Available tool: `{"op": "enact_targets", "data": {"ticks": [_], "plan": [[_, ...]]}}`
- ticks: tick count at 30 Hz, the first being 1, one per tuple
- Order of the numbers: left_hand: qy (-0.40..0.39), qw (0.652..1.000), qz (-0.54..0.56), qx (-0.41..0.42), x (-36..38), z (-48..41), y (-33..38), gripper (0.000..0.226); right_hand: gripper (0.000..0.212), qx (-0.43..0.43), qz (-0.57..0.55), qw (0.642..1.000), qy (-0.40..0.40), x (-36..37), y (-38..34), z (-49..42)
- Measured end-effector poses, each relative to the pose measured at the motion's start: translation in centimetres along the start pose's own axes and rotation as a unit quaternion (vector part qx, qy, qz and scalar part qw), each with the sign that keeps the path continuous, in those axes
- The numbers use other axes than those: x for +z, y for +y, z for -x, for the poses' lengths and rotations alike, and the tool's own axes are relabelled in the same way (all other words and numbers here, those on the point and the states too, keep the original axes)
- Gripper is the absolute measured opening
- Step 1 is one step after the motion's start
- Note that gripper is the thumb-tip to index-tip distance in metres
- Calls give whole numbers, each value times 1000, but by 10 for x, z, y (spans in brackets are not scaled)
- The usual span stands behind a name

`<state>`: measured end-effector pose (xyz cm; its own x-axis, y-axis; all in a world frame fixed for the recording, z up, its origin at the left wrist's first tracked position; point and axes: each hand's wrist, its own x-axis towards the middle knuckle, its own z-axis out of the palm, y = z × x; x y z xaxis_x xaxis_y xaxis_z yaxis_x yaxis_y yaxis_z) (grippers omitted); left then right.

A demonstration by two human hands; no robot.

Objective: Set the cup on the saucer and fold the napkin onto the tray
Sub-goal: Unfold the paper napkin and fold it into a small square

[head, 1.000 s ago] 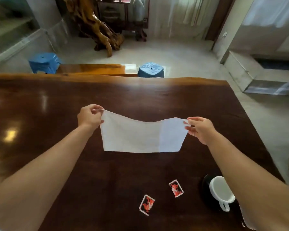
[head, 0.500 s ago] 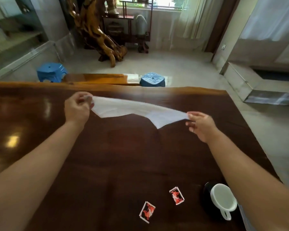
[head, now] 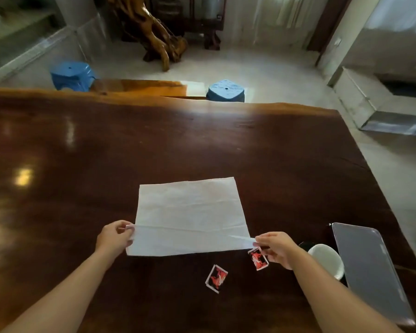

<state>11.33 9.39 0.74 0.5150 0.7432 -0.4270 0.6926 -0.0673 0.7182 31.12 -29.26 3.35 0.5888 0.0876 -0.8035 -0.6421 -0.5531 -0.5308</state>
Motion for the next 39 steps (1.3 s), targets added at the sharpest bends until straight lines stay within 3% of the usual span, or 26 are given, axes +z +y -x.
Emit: {"op": "enact_targets", "data": {"ticks": [4, 9, 16, 24, 28, 35, 39], "plan": [[-9, 999, -28, -25, 2, -4, -5, 13, 27, -17, 18, 1000, -11, -2, 3, 3], [8, 998, -66, -18, 12, -17, 5, 11, 13, -59, 35, 997, 41, 1, -18, -13], [46, 996, -48, -64, 32, -53, 16, 19, 14, -135, 120, 980, 85, 14, -72, -69], [102, 989, -80, -75, 53, -109, 29, 27, 28, -212, 191, 954, 99, 50, -122, -149], [118, 984, -86, -101, 76, -136, 14, 30, 28, -204, 190, 953, 117, 70, -127, -196], [148, 977, -144, -56, 89, -145, 2, 30, 27, -207, 301, 906, 216, 89, -117, -228], [151, 975, -161, -35, 88, -151, -5, 32, 29, -196, 307, 901, 235, 91, -122, -231]]}}
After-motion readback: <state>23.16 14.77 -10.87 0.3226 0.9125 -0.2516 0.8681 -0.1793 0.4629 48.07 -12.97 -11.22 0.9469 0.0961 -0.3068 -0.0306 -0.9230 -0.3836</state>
